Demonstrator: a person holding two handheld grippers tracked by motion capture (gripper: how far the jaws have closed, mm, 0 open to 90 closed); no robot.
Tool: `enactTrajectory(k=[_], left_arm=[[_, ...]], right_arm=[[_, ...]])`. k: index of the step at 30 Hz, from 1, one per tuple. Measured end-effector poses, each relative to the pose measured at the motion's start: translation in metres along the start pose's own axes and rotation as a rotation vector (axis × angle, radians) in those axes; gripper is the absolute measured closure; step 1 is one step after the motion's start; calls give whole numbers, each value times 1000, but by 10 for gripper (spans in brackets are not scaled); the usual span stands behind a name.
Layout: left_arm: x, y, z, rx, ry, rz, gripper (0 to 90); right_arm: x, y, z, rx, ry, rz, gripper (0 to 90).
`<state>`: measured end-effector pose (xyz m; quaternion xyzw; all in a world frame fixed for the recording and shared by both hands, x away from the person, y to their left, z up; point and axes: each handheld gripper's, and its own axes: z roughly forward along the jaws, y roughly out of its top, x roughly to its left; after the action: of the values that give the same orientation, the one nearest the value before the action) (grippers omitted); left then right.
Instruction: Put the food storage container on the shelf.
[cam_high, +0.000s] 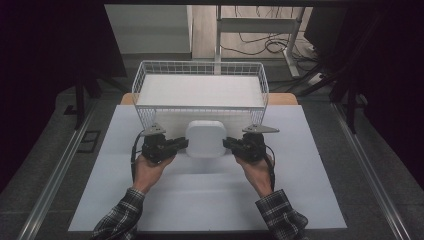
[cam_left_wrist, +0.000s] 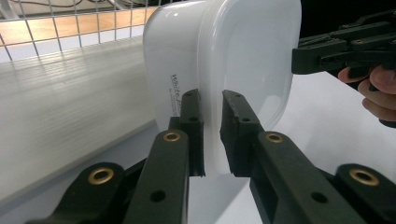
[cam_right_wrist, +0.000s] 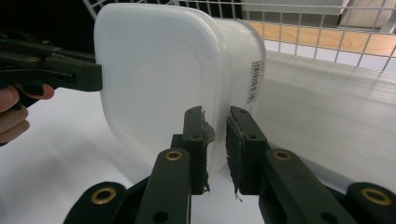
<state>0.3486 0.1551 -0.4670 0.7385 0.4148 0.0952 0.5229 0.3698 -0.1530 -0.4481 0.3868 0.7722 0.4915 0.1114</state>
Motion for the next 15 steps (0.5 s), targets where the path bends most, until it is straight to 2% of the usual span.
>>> enactTrajectory(k=[8, 12, 15], left_arm=[[14, -6, 20, 25, 23, -44, 797], [20, -9, 28, 25, 31, -70, 795], [23, -10, 32, 38, 41, -64, 793]], right_arm=[[-16, -3, 23, 41, -20, 20, 772], [-19, -5, 29, 48, -28, 26, 770], [-23, -6, 34, 54, -33, 33, 769]])
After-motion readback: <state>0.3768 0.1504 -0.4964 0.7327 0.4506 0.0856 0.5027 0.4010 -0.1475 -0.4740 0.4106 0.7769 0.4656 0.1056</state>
